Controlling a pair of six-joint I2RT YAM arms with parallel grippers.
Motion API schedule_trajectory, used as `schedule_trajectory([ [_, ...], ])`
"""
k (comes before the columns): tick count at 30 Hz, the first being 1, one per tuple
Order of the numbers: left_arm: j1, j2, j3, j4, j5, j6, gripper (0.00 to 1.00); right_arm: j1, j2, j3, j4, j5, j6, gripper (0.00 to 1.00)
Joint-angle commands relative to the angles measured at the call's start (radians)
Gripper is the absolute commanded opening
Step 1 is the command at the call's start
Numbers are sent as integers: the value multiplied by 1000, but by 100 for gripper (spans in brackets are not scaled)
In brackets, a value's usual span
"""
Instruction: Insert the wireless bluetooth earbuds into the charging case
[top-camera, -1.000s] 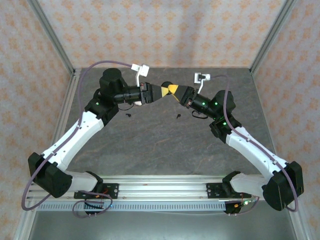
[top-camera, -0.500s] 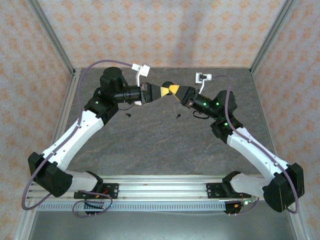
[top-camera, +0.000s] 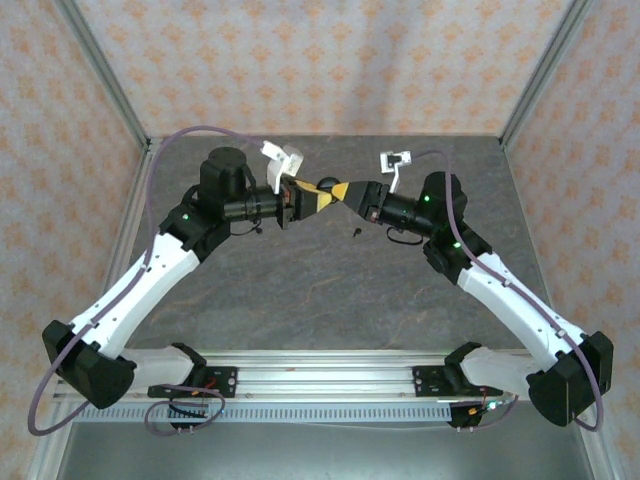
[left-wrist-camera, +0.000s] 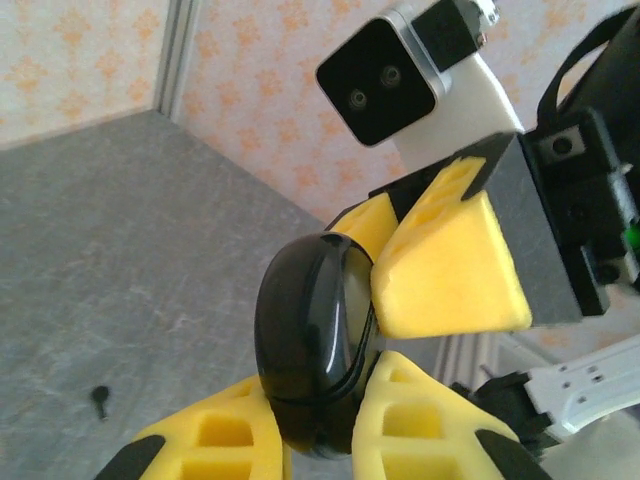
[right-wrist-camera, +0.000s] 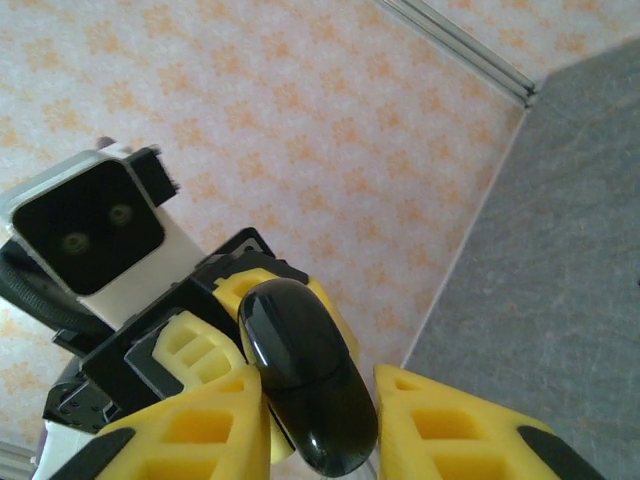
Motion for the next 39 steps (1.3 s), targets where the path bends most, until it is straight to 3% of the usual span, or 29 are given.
schedule_trajectory([
  [1,-27,-63,-36,-46,-13,164,0,-12,9,30,-84,79,-26,30],
  [13,-27,-126,-96,-96,-52,308,0,-12,43,63,-94,23,-12,36],
  [17,-27,-164,-137,-114,-116,367,0,-12,28,64,-86,11,-11,40],
  [24,-27,-260,-245,-115,-183,438,0,-12,50,133,-350,139,-111,40],
  [32,-27,-349,-298,-190,-296,503,0,54,322,312,-591,318,-203,35],
  [39,-26,-432,-347,-196,-372,532,0,138,705,606,-694,366,-222,31],
])
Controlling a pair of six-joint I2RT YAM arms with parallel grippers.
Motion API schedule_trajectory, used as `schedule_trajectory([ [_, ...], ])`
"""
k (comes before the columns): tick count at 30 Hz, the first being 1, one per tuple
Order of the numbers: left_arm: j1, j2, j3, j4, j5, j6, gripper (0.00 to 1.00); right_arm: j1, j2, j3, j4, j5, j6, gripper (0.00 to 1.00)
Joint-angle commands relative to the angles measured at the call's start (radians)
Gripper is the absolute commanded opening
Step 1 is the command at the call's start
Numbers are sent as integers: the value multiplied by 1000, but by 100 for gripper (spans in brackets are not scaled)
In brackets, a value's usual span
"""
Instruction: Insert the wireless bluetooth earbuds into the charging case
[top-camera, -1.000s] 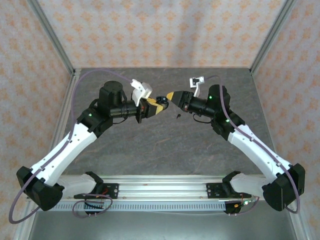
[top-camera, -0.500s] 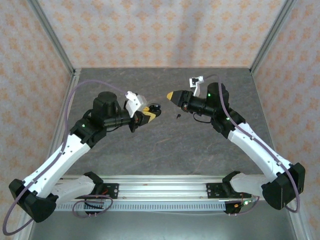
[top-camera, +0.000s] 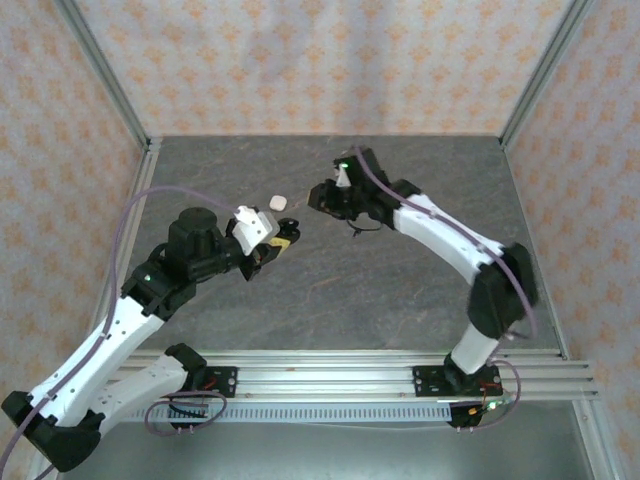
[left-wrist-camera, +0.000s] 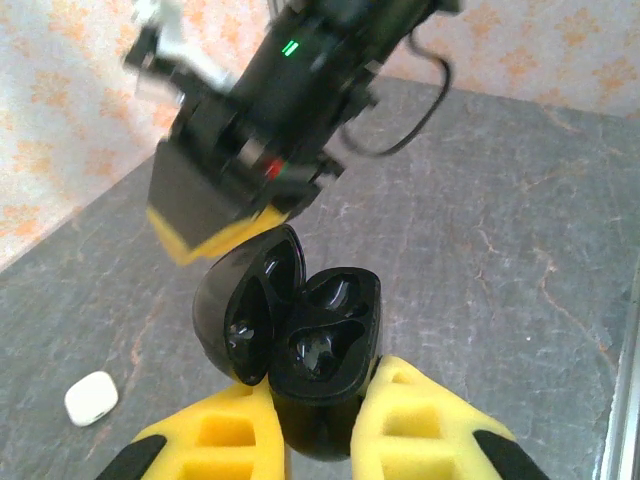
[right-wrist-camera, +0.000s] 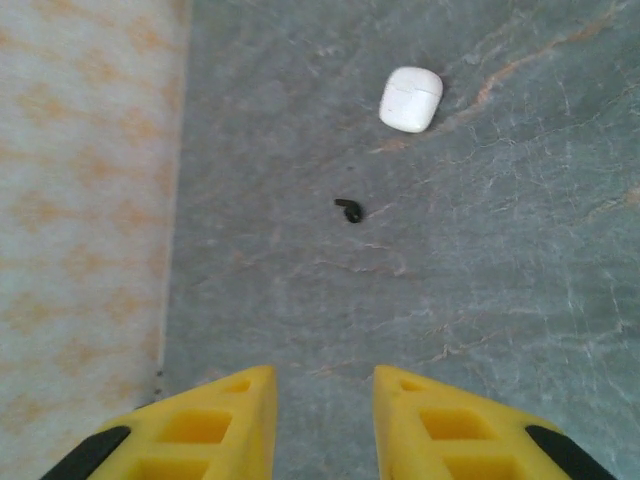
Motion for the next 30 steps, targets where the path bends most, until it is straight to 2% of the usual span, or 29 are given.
schedule_trajectory([
  [1,-4,-36,-19,-14,-70,40,0,50,157,168,-112,71,-27,30],
  [10,1,-49,-30,-27,-111,46,0,169,626,698,-358,175,-63,32],
  [15,1,-61,-46,-29,-108,17,0,194,806,927,-458,202,-107,34],
  [30,1,-92,-116,21,-121,-32,0,222,906,964,-397,271,-190,42],
])
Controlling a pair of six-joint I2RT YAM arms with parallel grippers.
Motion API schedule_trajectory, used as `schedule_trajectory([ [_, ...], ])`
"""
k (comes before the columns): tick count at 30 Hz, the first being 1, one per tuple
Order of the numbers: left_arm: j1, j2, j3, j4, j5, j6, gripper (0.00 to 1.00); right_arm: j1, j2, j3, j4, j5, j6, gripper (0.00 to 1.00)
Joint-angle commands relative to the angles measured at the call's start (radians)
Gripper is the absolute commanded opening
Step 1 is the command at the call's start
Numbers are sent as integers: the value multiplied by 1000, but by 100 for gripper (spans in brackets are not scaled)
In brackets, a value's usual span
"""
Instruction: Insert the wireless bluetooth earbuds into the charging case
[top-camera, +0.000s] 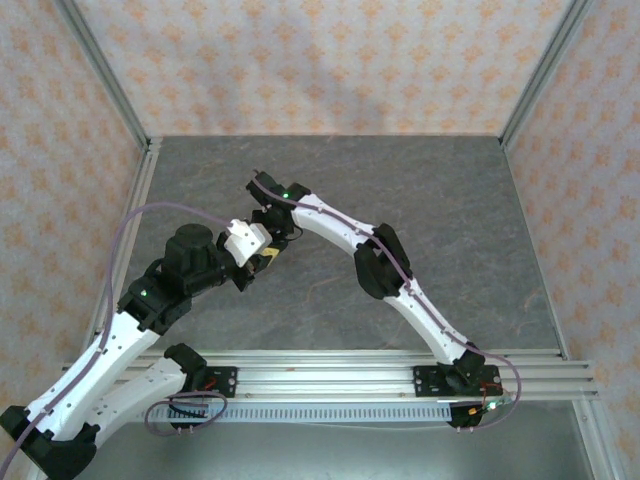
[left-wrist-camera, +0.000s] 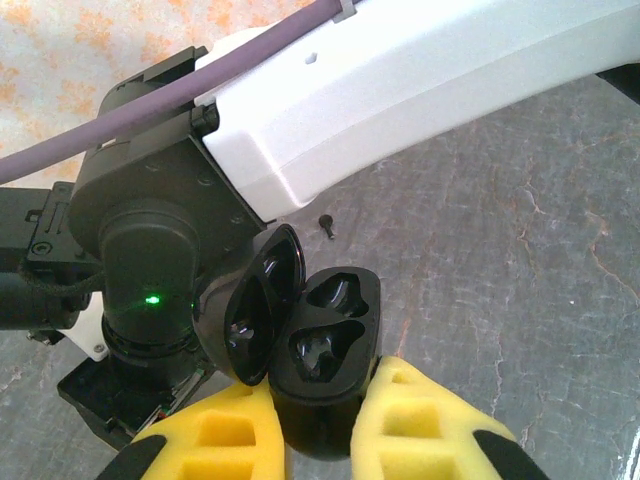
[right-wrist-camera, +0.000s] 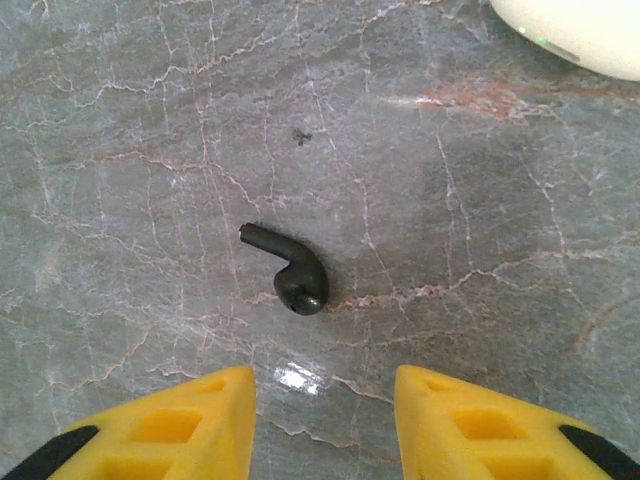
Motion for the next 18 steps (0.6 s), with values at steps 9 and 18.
schedule_trajectory([
  [9,1,13,-4,33,-31,-23,0,15,98,66,91,65,-50,45],
  [18,1,17,-1,31,-44,-24,0,16,126,89,65,85,-90,26],
])
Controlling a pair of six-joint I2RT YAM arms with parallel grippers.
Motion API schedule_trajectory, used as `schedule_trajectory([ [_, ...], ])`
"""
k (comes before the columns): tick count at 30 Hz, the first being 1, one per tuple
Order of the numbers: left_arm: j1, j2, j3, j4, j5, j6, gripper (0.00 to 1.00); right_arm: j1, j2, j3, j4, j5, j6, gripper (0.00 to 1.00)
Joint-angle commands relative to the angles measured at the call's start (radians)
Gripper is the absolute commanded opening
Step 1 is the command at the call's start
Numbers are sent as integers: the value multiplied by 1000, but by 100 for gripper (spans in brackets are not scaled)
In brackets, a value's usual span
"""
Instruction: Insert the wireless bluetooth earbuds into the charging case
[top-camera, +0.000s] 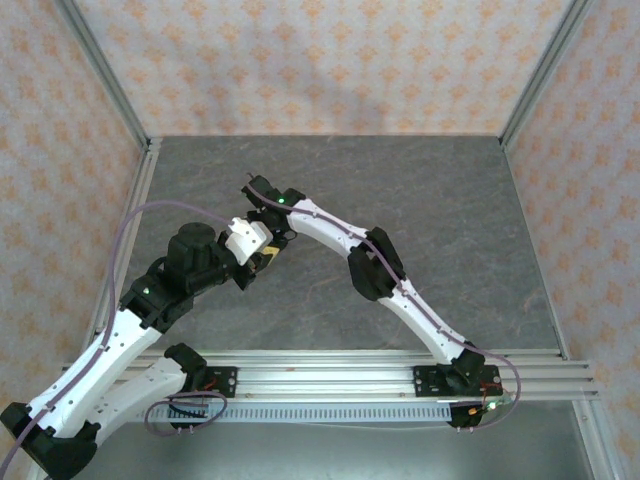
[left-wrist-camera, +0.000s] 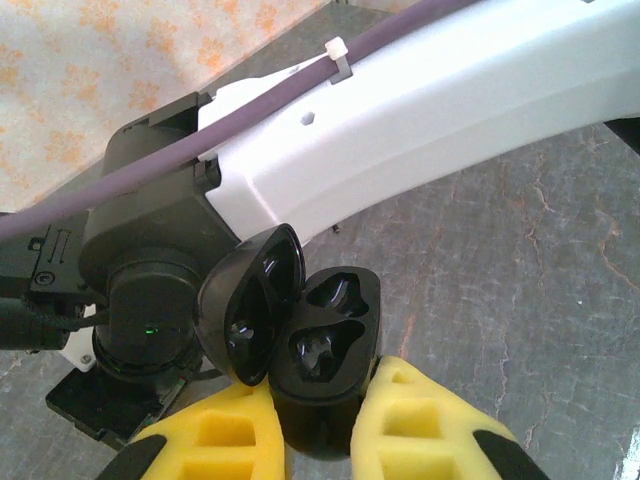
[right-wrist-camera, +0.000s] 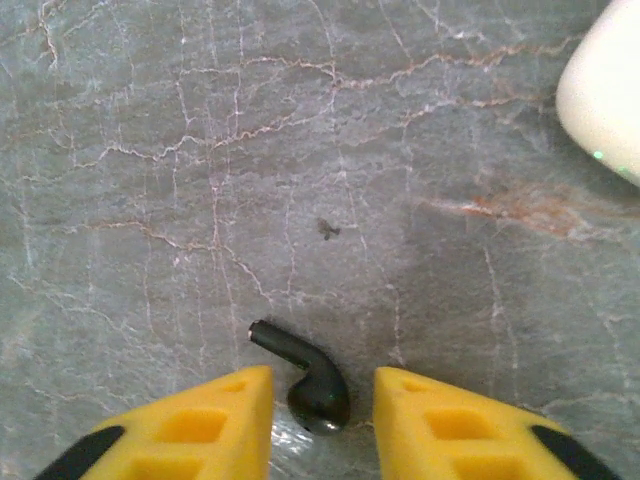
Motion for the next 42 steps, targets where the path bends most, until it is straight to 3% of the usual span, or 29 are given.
schedule_trajectory([
  [1,2,3,0,27,-27,-6,0,7,34,4,-20,25,-26,22],
  [7,1,1,-2,27,-25,-19,0,-4,-43,-119,37,-1,-24,9],
  [17,1,-29,-5,24,-28,-47,0,-16,-237,-418,108,-16,-40,7],
  [24,1,-66,-35,61,40,-80,0,-38,-518,-896,261,-131,-103,7],
  [29,0,-76,-68,103,103,-89,0,-54,-647,-1147,218,-182,-243,8],
  [31,0,-77,-75,105,105,-97,0,-58,-673,-1196,181,-164,-273,11],
  [36,0,-74,-75,90,106,-118,0,-70,-777,-1267,166,-90,-202,40],
  [42,0,-62,-59,35,70,-107,0,-70,-927,-1301,242,-56,62,49],
])
